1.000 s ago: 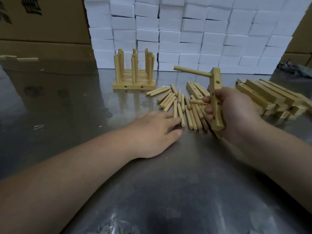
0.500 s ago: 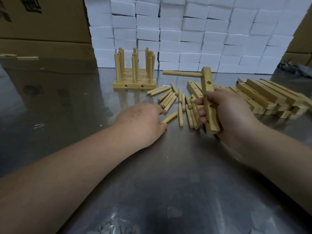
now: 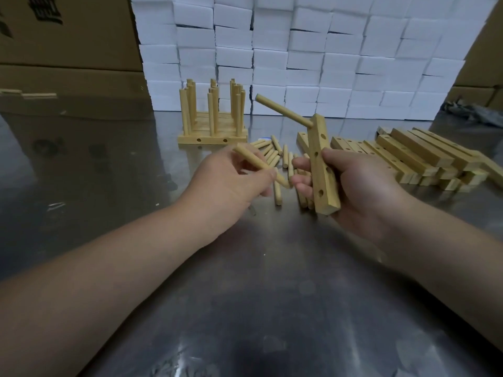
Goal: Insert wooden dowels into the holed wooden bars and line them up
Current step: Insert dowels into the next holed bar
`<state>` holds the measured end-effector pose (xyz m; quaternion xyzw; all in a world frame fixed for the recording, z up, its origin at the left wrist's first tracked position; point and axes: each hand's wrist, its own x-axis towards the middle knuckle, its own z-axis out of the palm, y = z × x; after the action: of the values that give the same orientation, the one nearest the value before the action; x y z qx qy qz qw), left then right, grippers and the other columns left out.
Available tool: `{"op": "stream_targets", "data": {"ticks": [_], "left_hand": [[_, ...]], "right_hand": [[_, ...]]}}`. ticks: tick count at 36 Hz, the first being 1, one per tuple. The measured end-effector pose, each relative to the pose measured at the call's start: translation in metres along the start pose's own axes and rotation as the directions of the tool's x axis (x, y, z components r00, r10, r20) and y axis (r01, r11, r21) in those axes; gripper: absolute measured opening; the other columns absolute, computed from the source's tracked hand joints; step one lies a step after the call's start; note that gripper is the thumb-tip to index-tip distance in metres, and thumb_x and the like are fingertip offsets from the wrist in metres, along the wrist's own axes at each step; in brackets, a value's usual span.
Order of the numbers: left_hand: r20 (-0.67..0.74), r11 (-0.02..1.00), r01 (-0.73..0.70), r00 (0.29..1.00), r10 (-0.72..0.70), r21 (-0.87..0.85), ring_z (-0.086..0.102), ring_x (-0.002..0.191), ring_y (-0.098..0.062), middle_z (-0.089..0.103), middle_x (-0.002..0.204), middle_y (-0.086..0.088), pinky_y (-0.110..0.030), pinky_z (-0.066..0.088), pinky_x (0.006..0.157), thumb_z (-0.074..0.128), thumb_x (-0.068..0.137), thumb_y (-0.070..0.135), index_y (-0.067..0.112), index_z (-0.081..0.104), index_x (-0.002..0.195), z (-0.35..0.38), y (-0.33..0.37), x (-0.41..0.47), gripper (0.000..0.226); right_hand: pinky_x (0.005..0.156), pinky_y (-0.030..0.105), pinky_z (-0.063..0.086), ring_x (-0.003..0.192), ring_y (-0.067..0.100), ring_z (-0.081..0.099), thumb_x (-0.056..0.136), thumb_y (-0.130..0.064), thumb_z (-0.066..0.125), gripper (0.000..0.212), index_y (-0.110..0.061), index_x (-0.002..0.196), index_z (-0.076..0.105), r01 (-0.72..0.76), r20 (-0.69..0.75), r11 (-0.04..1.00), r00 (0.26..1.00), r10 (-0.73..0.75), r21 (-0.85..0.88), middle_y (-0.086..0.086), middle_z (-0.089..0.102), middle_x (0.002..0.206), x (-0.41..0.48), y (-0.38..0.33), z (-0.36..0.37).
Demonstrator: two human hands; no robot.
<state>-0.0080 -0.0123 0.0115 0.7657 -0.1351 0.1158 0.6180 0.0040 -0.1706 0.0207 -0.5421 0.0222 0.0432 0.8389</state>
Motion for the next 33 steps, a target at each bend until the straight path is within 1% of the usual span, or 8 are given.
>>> {"op": "stream_targets", "data": {"ticks": [3, 6, 9, 14, 20, 24, 30, 33], "left_hand": [[-0.051, 0.980, -0.018, 0.999, 0.008, -0.201, 0.062, 0.053, -0.014, 0.060, 0.053, 0.003, -0.024, 0.053, 0.057, 0.059, 0.082, -0.001, 0.016, 0.056, 0.074, 0.000, 0.000, 0.001, 0.020], [-0.048, 0.946, -0.018, 0.999, 0.003, -0.325, 0.063, 0.051, -0.015, 0.060, 0.054, 0.002, -0.024, 0.053, 0.055, 0.053, 0.085, -0.004, 0.015, 0.052, 0.076, -0.001, 0.001, 0.002, 0.022], [-0.005, 0.928, 0.015, 1.000, -0.018, -0.372, 0.065, 0.055, -0.017, 0.063, 0.057, 0.001, -0.025, 0.054, 0.057, 0.050, 0.087, -0.002, 0.016, 0.053, 0.076, -0.002, 0.001, 0.001, 0.021], [0.056, 0.916, 0.091, 0.996, -0.074, -0.392, 0.065, 0.056, -0.016, 0.069, 0.067, -0.003, -0.025, 0.054, 0.060, 0.050, 0.089, 0.004, 0.016, 0.062, 0.082, 0.000, 0.002, -0.001, 0.018], [0.072, 0.913, 0.118, 0.993, -0.098, -0.390, 0.066, 0.058, -0.015, 0.070, 0.071, -0.002, -0.026, 0.054, 0.061, 0.052, 0.090, 0.007, 0.017, 0.065, 0.087, -0.002, 0.003, -0.001, 0.018], [0.056, 0.942, 0.128, 0.992, -0.116, -0.311, 0.061, 0.052, -0.012, 0.068, 0.067, 0.004, -0.022, 0.052, 0.056, 0.058, 0.086, 0.007, 0.021, 0.069, 0.084, -0.003, 0.001, 0.000, 0.018], [0.023, 0.995, 0.077, 0.997, -0.075, -0.068, 0.056, 0.049, -0.005, 0.063, 0.056, 0.009, -0.016, 0.048, 0.053, 0.067, 0.081, 0.013, 0.030, 0.070, 0.077, -0.008, 0.000, 0.001, 0.017], [0.016, 0.982, -0.008, 1.000, 0.006, 0.186, 0.055, 0.051, 0.003, 0.063, 0.059, 0.018, -0.012, 0.046, 0.052, 0.071, 0.078, 0.020, 0.038, 0.066, 0.070, -0.009, -0.001, 0.001, 0.019]], "right_hand": [[0.046, 0.023, 0.052, 0.054, 0.019, 0.067, 0.099, -0.016, 0.039, 0.031, 0.006, 0.118, 0.050, -0.006, 0.027, 0.999, 1.000, 0.007, -0.032, 0.008, 0.070, 0.066, -0.004, 0.001, 0.002], [0.046, 0.022, 0.052, 0.051, 0.017, 0.064, 0.099, -0.016, 0.039, 0.031, 0.006, 0.118, 0.050, 0.006, 0.052, 0.997, 0.999, -0.002, -0.082, 0.006, 0.068, 0.064, -0.007, 0.001, 0.003], [0.045, 0.021, 0.051, 0.049, 0.015, 0.061, 0.099, -0.016, 0.038, 0.030, 0.005, 0.114, 0.053, 0.022, 0.069, 0.993, 0.997, -0.014, -0.116, 0.008, 0.066, 0.068, -0.009, 0.000, 0.003], [0.051, 0.023, 0.055, 0.054, 0.016, 0.064, 0.099, -0.013, 0.038, 0.024, -0.003, 0.094, 0.058, 0.034, 0.143, 0.988, 0.990, -0.012, -0.151, 0.014, 0.069, 0.078, -0.012, 0.001, 0.005], [0.048, 0.021, 0.052, 0.052, 0.015, 0.064, 0.099, -0.014, 0.037, 0.025, -0.002, 0.098, 0.059, 0.042, 0.187, 0.985, 0.982, -0.009, -0.170, 0.008, 0.068, 0.068, -0.012, 0.001, 0.005], [0.047, 0.022, 0.051, 0.052, 0.015, 0.061, 0.099, -0.012, 0.038, 0.022, -0.004, 0.100, 0.058, 0.081, 0.177, 0.975, 0.983, -0.044, -0.208, 0.007, 0.066, 0.072, -0.011, 0.000, 0.004], [0.048, 0.026, 0.046, 0.050, 0.014, 0.055, 0.099, -0.011, 0.034, 0.024, -0.005, 0.105, 0.056, 0.124, 0.182, 0.946, 0.981, -0.071, -0.299, 0.007, 0.064, 0.074, -0.010, 0.000, 0.002], [0.043, 0.023, 0.045, 0.046, 0.014, 0.052, 0.099, -0.011, 0.034, 0.024, -0.003, 0.104, 0.056, 0.154, 0.205, 0.930, 0.975, -0.088, -0.334, 0.004, 0.063, 0.064, -0.010, -0.001, 0.002]]}}
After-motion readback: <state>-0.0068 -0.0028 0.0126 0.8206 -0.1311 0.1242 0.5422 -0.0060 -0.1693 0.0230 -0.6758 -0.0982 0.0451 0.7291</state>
